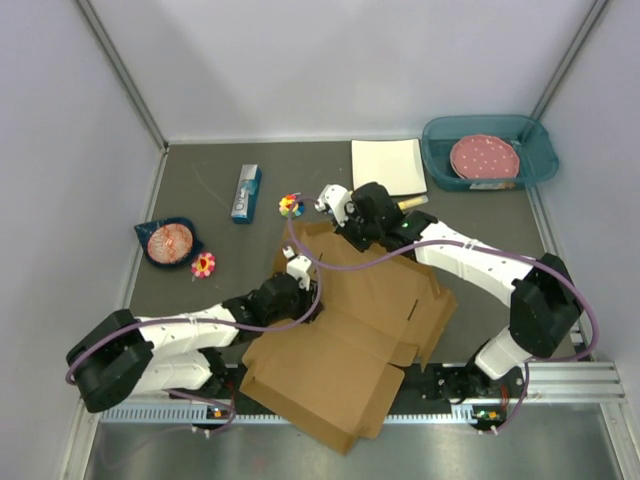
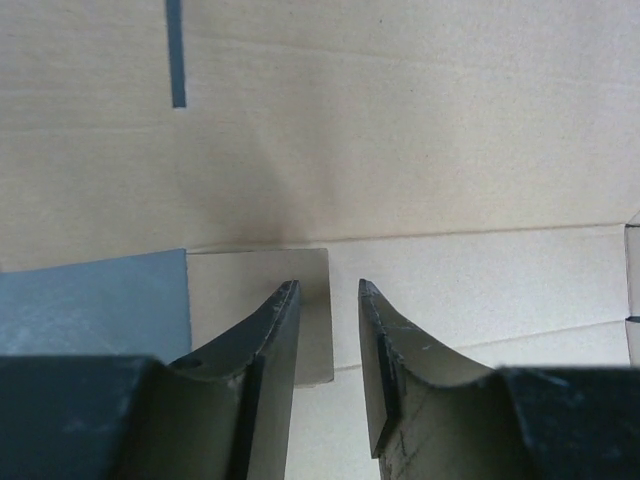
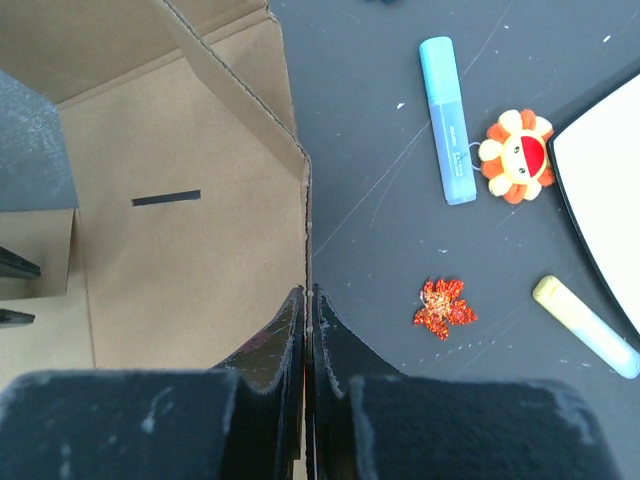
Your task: Fold the paper box
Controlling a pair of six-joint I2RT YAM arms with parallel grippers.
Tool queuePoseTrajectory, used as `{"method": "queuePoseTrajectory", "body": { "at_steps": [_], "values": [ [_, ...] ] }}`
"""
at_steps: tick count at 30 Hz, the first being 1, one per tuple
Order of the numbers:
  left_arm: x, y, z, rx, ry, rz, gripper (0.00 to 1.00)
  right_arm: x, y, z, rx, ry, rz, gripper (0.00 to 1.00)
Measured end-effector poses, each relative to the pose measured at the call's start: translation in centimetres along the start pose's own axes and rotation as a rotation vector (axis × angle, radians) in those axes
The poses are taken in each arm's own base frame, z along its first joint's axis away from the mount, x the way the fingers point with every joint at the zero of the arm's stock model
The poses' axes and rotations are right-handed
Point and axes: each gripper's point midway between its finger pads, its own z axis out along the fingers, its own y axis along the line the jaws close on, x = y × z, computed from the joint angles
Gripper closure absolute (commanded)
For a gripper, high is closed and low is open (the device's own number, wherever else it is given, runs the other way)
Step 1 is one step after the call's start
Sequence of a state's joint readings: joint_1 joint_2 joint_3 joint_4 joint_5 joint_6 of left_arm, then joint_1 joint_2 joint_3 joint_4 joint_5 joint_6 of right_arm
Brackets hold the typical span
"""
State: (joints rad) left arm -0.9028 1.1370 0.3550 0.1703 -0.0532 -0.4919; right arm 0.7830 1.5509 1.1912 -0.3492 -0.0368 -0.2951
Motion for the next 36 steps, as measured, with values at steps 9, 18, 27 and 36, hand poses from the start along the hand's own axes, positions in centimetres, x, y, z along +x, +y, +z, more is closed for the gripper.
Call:
{"method": "queuePoseTrajectory", "body": {
  "at_steps": [9, 18, 27, 36],
  "values": [
    [0.0, -0.3, -0.1, -0.004, -0.012, 0.002, 0.45, 0.2, 0.1, -0.3, 0.011, 0.003, -0.004, 1.0],
    [-9.0, -2.5, -6.2, 0.04, -0.313, -0.012, 0.34, 0.4, 0.1, -0.7, 0.014, 0.006, -0.003, 1.0],
    [-16.5, -0.2, -8.1, -0.11, -0.505, -0.068, 0.55, 0.2, 0.3, -0.8, 0.014, 0.004, -0.007, 1.0],
    [-21.4, 4.2, -5.1, -0.187, -0.5, -0.176, 0.68, -0.4, 1.2, -1.5, 0.011, -0.027, -0.03, 1.0]
  ]
}}
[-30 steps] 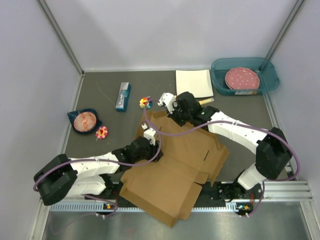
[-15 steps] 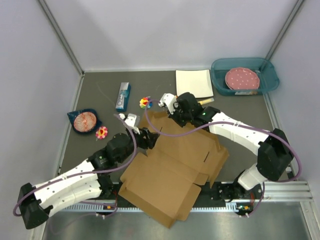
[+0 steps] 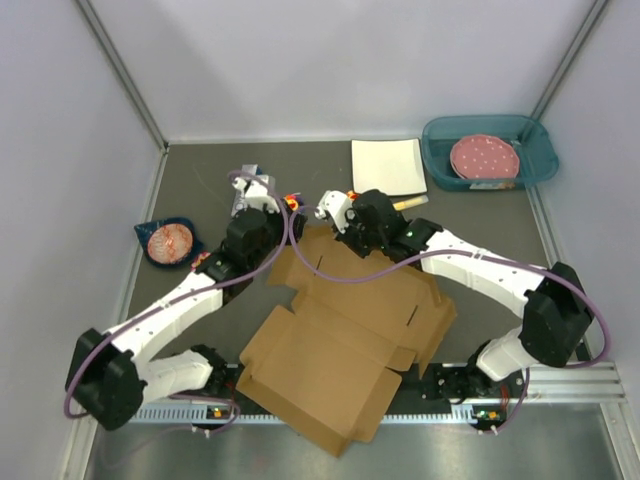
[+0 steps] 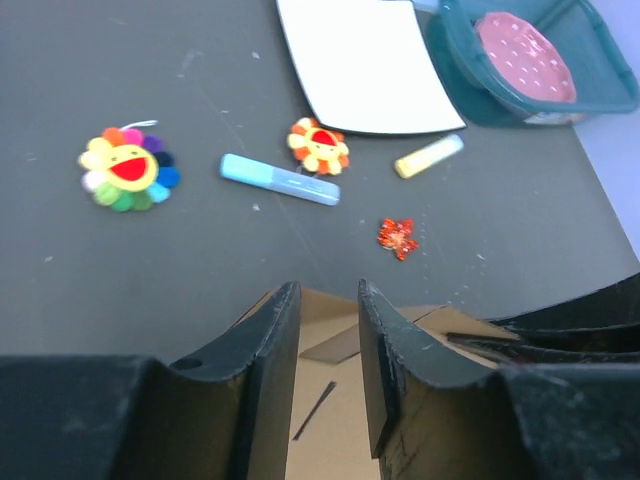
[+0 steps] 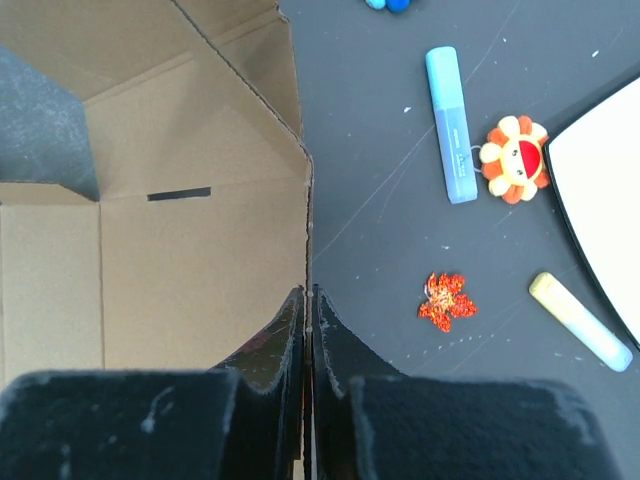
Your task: Fold the paper box
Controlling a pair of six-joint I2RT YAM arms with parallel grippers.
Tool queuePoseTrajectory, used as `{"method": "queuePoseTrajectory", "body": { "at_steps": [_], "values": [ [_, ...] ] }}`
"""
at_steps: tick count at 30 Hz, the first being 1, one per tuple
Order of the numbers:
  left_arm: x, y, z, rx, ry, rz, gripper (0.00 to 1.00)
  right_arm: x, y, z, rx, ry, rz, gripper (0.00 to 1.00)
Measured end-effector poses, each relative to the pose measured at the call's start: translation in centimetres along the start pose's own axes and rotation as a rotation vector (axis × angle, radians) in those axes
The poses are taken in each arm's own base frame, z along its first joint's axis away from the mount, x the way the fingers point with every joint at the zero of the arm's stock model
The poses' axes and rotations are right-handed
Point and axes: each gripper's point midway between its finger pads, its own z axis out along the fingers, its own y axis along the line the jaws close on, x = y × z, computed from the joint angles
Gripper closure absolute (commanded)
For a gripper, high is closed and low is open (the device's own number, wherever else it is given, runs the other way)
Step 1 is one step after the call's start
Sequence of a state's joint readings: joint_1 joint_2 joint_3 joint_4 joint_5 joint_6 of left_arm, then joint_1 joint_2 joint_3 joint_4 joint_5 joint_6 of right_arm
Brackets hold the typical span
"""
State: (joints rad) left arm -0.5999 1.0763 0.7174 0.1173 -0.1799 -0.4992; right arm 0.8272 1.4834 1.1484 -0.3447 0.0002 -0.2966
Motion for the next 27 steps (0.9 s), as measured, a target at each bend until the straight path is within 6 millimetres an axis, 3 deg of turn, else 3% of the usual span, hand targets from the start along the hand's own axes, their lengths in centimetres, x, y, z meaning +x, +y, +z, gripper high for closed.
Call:
{"method": "queuePoseTrajectory", "body": {
  "at_steps": [3, 8, 12, 21, 23, 24, 27],
  "values": [
    [0.4, -1.4, 1.2, 0.055, 0.035, 0.0, 0.68, 0.1, 0.1, 0.0, 0.01, 0.001, -0.004, 1.0],
    [1.5, -3.1, 1.0, 0.164, 0.073, -0.016, 0.74, 0.3, -0.2, -0.1, 0.03, 0.009, -0.008, 1.0],
    [3.4, -3.4, 0.6, 0.218, 0.12, -0.032, 0.79, 0.4, -0.2, -0.2, 0.06, 0.027, -0.038, 1.0],
    [5.7, -4.0, -0.7, 0.307, 0.155, -0.069, 0.86, 0.9, 0.0, -0.3, 0.147, 0.085, -0.147, 1.0],
    [6.4, -3.8, -1.0, 0.309, 0.171, -0.074, 0.82, 1.0, -0.3, -0.3, 0.178, 0.097, -0.174, 1.0],
    [6.7, -3.5, -1.2, 0.304, 0.175, -0.074, 0.68, 1.0, -0.4, -0.3, 0.189, 0.101, -0.186, 1.0],
    [6.6, -2.8, -2.2, 0.276, 0.167, -0.078, 0.47, 0.6, -1.0, -0.6, 0.237, 0.101, -0.224, 1.0]
  ]
}}
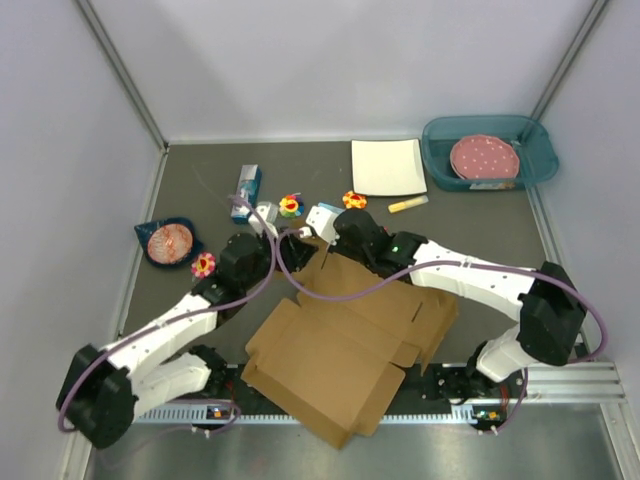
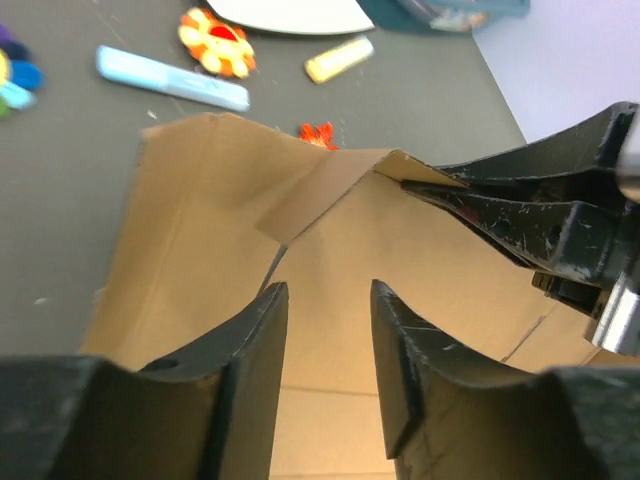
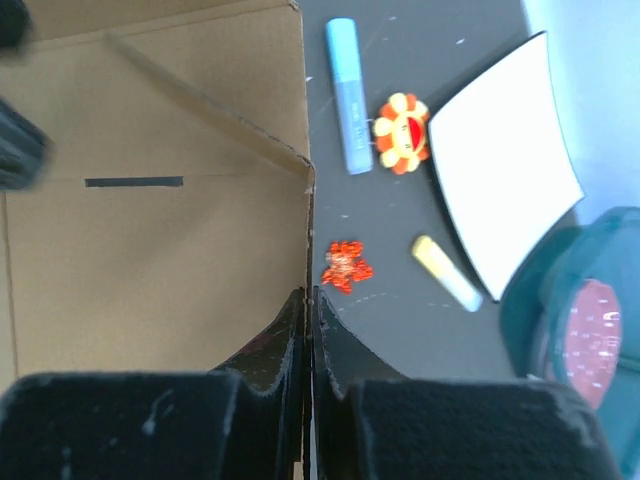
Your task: Fold the paper box
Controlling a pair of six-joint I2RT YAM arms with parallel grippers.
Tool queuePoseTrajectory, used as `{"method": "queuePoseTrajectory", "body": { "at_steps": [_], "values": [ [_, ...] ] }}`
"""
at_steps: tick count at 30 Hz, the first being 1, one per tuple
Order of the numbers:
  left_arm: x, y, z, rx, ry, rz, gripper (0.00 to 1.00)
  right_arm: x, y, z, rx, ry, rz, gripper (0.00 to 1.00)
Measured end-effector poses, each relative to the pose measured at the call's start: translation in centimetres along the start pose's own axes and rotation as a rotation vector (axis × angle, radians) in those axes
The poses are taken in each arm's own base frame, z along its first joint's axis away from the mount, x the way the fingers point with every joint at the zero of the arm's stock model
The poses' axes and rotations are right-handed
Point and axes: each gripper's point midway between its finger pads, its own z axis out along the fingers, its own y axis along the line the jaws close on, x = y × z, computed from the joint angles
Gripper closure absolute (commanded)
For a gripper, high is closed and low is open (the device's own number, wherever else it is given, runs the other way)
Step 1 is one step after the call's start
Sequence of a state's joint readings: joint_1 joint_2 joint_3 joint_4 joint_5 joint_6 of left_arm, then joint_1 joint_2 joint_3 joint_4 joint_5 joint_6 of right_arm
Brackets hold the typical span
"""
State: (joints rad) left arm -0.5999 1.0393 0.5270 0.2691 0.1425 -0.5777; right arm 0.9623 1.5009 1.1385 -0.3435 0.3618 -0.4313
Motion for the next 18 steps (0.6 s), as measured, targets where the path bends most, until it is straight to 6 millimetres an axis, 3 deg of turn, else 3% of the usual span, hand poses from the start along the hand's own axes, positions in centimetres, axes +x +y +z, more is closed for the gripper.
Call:
{"method": "queuePoseTrajectory", "body": {
  "at_steps": [1, 2, 7, 9, 12, 18],
  "values": [
    [-0.6, 0.2, -0.6, -0.023, -0.027, 0.002, 0.39, -0.2, -0.3, 0.0, 0.016, -0.003, -0.012, 1.0],
    [-1.2, 0.4, -1.3, -0.045, -0.059, 0.004, 0.36, -0.4, -0.7, -0.1, 0.038, -0.007, -0.028, 1.0],
    [-6.2, 0.8, -4.8, -0.138, -0.278, 0.008, 0.32, -1.4, -2.2, -1.1, 0.111, -0.035, -0.089, 1.0],
    [-7.1, 1.4, -5.5, -0.18, -0.329, 0.004, 0.32, -1.8, -2.8, -1.7, 0.141, -0.051, -0.108, 1.0],
    [-6.9, 3.0, -5.8, -0.249, -0.354, -0.001, 0.35, -1.6, -3.3, -2.1, 0.188, -0.057, -0.15, 1.0],
    [-2.8, 6.6, -4.1, -0.348, -0.252, 0.016, 0.39, 0.0, -2.3, -1.7, 0.268, -0.04, -0.303, 1.0]
  ]
}}
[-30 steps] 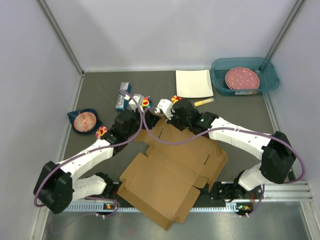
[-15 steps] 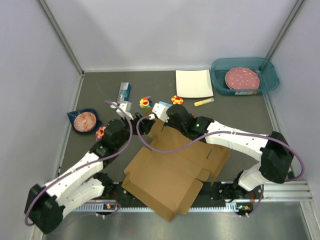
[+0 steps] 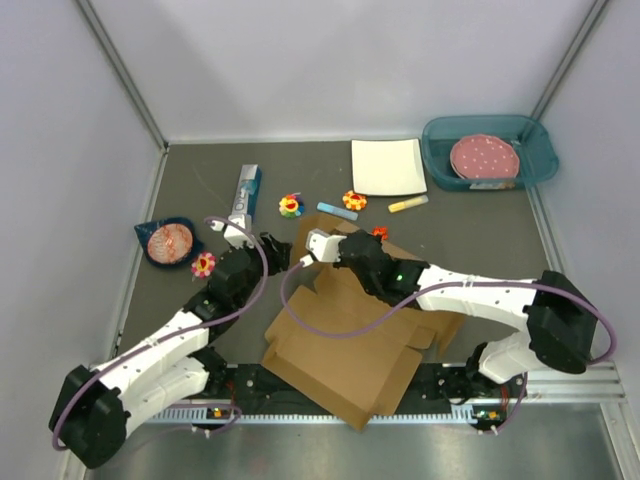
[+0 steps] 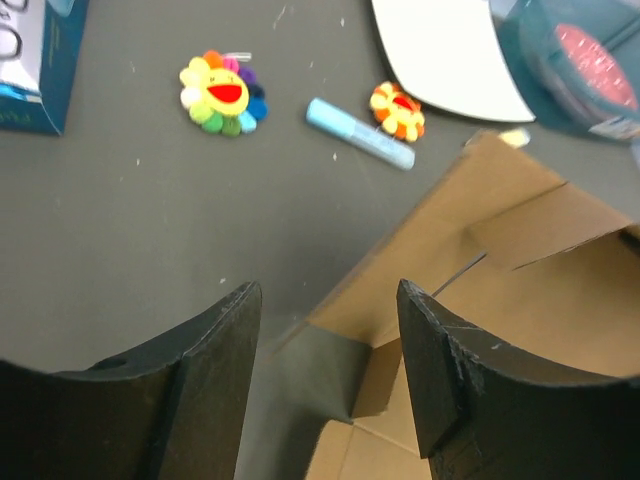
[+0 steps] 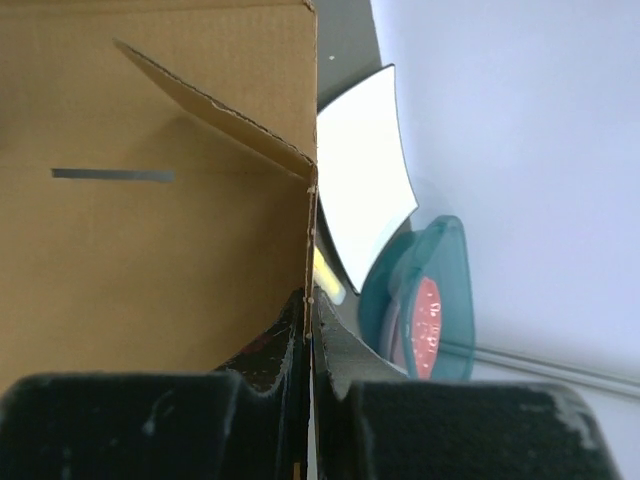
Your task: Fold the paper box
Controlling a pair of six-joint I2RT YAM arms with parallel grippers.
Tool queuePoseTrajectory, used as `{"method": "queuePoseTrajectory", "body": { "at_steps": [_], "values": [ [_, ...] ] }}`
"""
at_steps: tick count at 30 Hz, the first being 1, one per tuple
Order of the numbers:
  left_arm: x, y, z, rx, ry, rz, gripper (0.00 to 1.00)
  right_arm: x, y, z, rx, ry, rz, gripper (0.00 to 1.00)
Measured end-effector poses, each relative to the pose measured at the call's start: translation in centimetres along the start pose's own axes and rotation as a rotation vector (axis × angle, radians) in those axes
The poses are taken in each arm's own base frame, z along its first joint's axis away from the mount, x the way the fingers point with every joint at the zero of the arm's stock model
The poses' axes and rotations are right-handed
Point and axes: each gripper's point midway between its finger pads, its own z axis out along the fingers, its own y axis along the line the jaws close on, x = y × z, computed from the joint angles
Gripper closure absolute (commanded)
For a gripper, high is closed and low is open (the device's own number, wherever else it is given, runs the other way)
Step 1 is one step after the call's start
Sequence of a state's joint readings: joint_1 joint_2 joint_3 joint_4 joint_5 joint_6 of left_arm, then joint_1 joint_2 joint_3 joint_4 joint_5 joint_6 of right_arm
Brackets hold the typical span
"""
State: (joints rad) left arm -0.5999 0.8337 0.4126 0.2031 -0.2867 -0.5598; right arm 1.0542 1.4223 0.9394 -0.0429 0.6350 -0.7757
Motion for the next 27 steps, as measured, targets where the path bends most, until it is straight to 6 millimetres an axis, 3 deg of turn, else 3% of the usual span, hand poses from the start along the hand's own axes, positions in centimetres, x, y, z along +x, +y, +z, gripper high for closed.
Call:
{"method": "queuePoseTrajectory", "body": {
  "at_steps": [4, 11, 15, 17, 21, 23, 27],
  "values": [
    [1.9, 0.6, 0.6, 0.004, 0.029, 0.015, 0.39, 0.8, 0.1, 0.2, 0.049, 0.009, -0.045, 1.0],
    [2.8, 0.2, 0.9, 0.029, 0.06, 0.021, 0.42, 1.0, 0.0, 0.1, 0.06, 0.014, -0.042, 1.0],
    [3.3, -0.4, 0.1, 0.048, 0.133, 0.016, 0.6, 1.1, -0.1, -0.1, 0.059, 0.017, -0.03, 1.0],
    [3.2, -1.2, -1.1, 0.09, 0.155, -0.02, 0.73, 1.2, -0.1, -0.2, 0.057, 0.019, -0.024, 1.0],
    [2.8, -3.5, -3.8, 0.23, 0.162, -0.122, 0.87, 1.3, -0.1, -0.3, 0.057, 0.023, -0.011, 1.0],
    [4.1, -3.9, -4.5, 0.277, 0.196, -0.16, 0.91, 1.4, -0.1, -0.3, 0.058, 0.024, -0.008, 1.0],
    [9.9, -2.5, -4.9, 0.258, 0.383, -0.198, 0.97, 1.3, -0.1, -0.3, 0.057, 0.025, -0.001, 1.0]
  ]
}}
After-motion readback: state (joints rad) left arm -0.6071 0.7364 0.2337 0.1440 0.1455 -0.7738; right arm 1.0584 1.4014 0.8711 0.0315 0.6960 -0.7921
